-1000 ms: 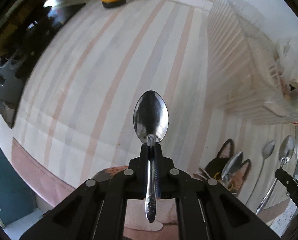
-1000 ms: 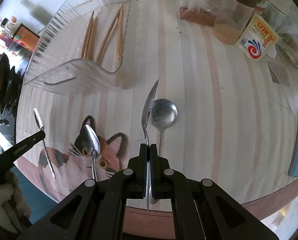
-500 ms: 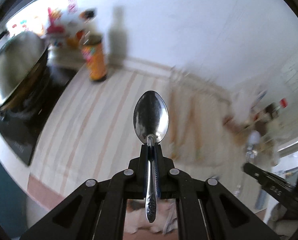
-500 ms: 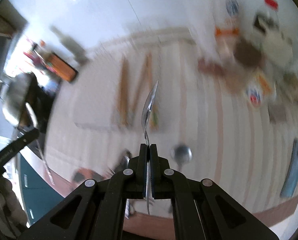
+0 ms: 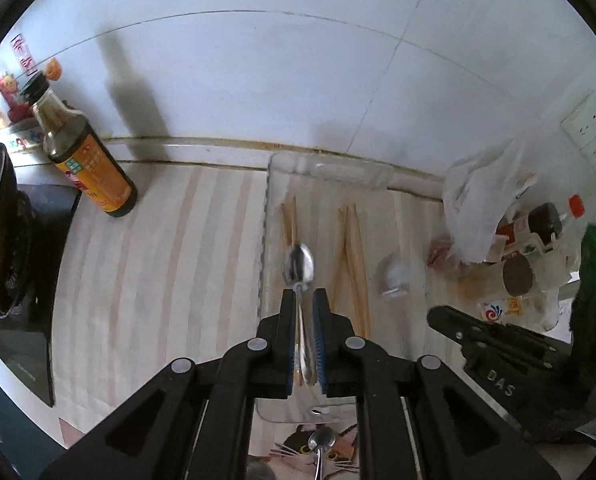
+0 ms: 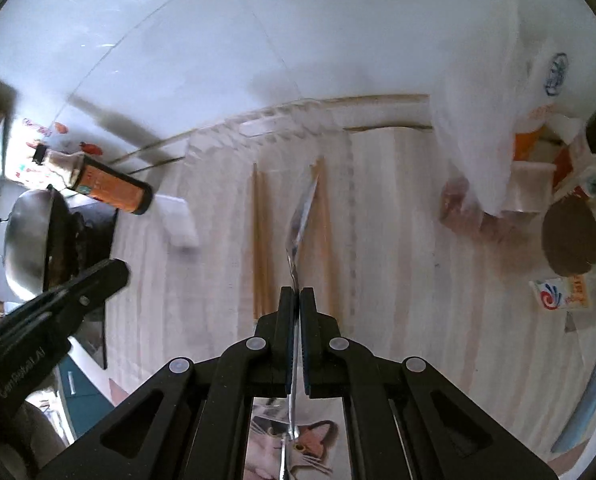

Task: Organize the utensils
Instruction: 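Open both tools to release the spoons in the basket, then grasp a spoon on the cat mat with the left tool while the right grasps the ladle, then lift the spoon with the left tool while the right tool regrips the ladle handle, then lower the spoon and ladle into the basket and open both tools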

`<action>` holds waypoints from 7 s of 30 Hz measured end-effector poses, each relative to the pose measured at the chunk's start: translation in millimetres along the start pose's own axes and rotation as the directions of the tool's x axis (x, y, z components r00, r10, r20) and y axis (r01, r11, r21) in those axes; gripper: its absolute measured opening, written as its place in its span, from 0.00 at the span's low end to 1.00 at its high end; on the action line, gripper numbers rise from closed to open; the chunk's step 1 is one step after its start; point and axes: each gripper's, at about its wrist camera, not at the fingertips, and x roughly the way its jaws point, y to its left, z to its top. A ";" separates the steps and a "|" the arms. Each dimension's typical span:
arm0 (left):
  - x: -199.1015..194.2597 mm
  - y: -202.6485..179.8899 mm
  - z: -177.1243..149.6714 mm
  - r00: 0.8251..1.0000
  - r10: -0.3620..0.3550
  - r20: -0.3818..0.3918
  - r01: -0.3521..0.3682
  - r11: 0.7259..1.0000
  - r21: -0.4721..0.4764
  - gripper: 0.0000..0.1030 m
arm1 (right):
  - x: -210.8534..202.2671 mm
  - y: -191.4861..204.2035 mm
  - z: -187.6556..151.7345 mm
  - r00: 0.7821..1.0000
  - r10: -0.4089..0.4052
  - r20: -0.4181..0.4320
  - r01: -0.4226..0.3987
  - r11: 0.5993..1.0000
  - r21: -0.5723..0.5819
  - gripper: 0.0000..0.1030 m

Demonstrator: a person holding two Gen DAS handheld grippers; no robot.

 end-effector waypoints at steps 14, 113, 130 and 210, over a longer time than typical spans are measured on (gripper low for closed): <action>8.7 24.8 -112.4 0.954 0.275 0.121 -0.271 0.961 -0.048 1.00 | -6.3 -70.6 -106.5 0.989 -0.145 0.015 0.143 0.987 0.077 0.53; 81.6 -44.3 -195.2 0.955 0.283 -0.093 -0.285 0.958 -0.006 0.04 | 48.2 -153.1 -161.2 0.986 -0.169 0.016 0.168 0.985 0.043 0.48; 65.5 -28.2 -206.5 0.959 0.270 -0.086 -0.274 0.961 -0.044 0.04 | 7.9 -148.1 -168.3 0.979 -0.133 0.154 0.122 0.989 0.084 0.00; -80.9 -15.4 -118.1 0.971 0.148 0.190 -0.118 0.980 -0.161 0.04 | -97.6 -50.6 -79.7 0.940 0.140 0.311 -0.120 0.989 -0.084 0.42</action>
